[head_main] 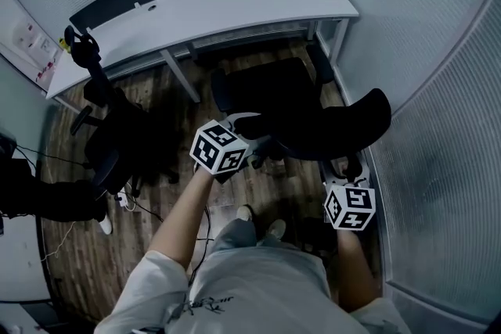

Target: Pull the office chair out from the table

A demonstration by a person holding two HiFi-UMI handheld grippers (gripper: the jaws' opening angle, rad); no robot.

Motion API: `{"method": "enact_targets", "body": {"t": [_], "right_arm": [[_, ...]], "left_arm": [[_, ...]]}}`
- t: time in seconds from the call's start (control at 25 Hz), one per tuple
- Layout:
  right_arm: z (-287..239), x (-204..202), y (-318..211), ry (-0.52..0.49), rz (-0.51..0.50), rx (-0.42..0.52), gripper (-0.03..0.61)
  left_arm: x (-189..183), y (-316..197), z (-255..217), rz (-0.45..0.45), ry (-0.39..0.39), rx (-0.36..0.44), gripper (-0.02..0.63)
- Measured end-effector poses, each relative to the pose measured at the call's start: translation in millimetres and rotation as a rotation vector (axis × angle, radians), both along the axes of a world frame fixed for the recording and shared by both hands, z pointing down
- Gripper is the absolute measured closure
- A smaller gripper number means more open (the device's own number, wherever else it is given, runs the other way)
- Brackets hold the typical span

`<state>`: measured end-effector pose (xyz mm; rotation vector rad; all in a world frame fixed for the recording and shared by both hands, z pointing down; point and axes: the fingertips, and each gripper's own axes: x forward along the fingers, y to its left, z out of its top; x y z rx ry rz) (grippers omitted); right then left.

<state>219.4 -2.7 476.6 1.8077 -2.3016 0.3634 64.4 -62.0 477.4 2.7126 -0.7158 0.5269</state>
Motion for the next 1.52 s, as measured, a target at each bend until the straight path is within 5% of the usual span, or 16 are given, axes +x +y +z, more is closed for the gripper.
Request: {"method": "enact_targets", "body": {"t": [1.52], "right_arm": [[0.1, -18.7, 166.0, 0.001, 0.075, -0.019, 0.304]], "left_arm": [[-15.7, 157.8, 1.7, 0.057, 0.006, -0.009, 0.383]]}}
